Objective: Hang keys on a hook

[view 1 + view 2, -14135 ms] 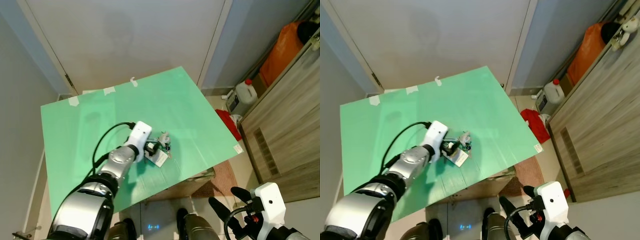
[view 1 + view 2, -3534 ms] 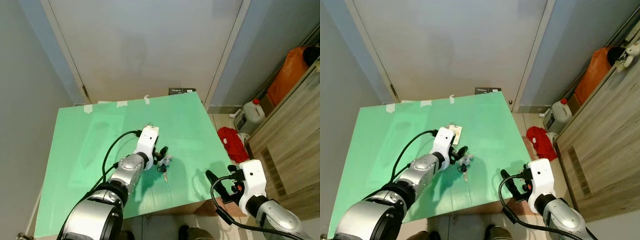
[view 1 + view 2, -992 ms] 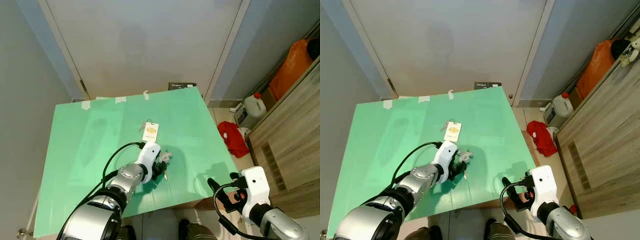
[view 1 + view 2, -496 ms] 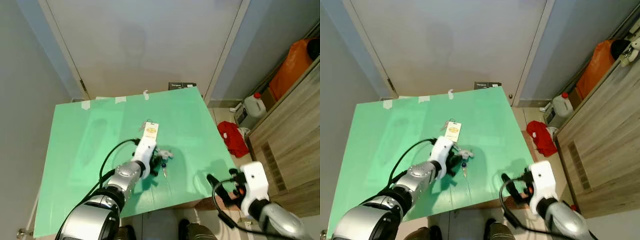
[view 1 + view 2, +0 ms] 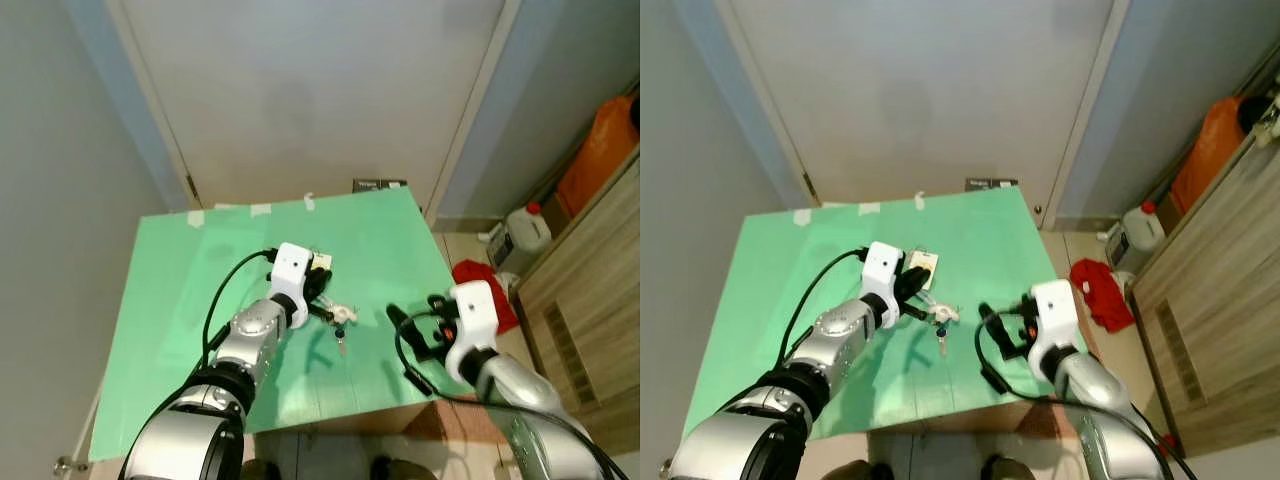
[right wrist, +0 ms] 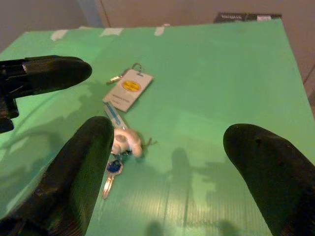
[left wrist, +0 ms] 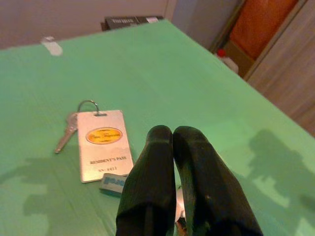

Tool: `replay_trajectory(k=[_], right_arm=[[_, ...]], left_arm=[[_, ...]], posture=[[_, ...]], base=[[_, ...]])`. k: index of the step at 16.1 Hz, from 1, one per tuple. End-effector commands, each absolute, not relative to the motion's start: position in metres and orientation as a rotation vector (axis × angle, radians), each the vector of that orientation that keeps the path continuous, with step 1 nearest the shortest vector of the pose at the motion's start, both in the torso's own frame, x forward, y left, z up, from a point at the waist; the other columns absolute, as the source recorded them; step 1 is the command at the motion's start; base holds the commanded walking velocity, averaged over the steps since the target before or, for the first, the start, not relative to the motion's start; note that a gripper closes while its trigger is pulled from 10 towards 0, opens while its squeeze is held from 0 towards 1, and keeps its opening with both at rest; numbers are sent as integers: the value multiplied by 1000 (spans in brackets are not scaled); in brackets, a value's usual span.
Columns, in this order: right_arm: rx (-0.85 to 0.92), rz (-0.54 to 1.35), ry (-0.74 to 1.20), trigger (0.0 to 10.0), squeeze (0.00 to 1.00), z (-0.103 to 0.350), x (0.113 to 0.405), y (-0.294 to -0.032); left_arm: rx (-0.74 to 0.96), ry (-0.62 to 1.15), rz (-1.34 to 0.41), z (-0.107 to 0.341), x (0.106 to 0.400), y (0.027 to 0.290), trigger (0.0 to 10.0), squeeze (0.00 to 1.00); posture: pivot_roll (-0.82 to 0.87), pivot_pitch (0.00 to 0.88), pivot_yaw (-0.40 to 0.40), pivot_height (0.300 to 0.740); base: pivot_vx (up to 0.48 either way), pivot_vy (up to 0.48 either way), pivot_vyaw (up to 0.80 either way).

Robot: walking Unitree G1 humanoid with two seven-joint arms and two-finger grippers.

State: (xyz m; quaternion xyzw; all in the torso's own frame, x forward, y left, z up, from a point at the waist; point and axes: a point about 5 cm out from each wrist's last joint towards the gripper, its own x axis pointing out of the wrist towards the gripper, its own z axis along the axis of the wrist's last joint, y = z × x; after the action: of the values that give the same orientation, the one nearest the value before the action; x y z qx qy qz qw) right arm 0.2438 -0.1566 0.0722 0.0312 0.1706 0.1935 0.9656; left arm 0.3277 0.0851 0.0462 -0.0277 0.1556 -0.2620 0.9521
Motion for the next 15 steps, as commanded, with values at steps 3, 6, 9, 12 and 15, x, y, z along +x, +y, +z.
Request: replay_trajectory(k=[3,6,9,12,15], right_arm=[[73,414,304,10000,0,72,269,-142],[81,428,277,10000,0,73,283,-134],[79,435,254,10000,0,77,288,-138],[75,460,275,10000,0,71,279,-144],[67,445,295,10000,0,66,268,-153]], left_arm=[[1,222,-572,61,332,85,0,0],[151,256,-481,57,337,108,10000,690],[228,252,-363,65,347,131,10000,1000],[240,305,-382,60,347,129,10000,1000],[265,327,-409,59,347,123,10000,1000]], posture=[[-37,0,32,740],[-13,0,18,740],[-29,0,28,740],[-71,0,36,740],[-112,0,43,740]], base=[[0,0,0],[0,0,0],[0,0,0],[0,0,0],[0,0,0]])
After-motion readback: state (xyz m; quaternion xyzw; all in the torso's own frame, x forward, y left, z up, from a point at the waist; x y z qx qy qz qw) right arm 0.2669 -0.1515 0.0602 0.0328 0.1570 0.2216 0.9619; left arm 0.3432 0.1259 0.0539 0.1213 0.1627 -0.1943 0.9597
